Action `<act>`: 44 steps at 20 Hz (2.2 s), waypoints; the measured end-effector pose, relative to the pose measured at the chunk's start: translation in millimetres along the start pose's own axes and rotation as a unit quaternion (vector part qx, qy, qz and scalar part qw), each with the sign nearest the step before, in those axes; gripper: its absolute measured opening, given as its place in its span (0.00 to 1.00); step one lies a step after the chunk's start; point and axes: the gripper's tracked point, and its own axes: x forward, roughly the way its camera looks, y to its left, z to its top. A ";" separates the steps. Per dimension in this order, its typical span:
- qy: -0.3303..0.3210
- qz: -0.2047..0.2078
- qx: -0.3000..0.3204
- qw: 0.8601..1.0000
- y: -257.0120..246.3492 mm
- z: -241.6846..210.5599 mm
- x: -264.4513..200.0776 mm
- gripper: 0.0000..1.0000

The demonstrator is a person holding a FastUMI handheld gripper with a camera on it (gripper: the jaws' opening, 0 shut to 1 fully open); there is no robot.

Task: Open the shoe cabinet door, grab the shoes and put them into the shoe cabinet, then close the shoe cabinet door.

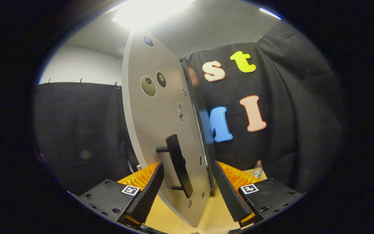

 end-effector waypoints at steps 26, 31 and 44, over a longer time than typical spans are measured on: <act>0.015 0.176 -0.041 0.983 167.9 -32.4 136.7 0.97; -0.001 0.150 -0.072 0.986 197.8 -36.0 183.6 0.98; -0.038 0.088 -0.092 0.991 213.5 -26.7 198.3 1.00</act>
